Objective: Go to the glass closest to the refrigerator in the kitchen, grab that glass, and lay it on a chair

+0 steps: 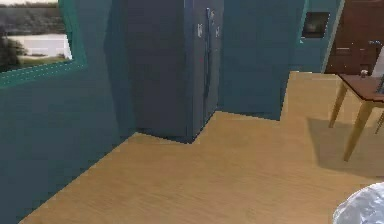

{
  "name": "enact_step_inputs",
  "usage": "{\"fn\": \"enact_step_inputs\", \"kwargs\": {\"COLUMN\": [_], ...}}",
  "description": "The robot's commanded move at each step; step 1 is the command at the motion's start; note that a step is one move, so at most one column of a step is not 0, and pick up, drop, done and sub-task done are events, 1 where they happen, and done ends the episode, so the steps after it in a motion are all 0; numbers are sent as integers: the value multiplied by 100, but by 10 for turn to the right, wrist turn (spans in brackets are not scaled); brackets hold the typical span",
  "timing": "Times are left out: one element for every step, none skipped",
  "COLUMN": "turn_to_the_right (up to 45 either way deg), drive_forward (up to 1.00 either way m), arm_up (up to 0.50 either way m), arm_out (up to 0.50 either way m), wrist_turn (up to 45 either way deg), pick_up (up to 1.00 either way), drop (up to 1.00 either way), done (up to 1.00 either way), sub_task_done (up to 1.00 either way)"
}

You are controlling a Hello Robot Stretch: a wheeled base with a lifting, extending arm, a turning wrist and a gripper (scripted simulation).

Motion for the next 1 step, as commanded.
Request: {"fn": "enact_step_inputs", "kwargs": {"turn_to_the_right": [30], "drive_forward": [0], "arm_up": [0], "arm_out": [0], "wrist_turn": [0], "pick_up": [0], "drop": [0], "done": [0], "sub_task_done": [0]}}
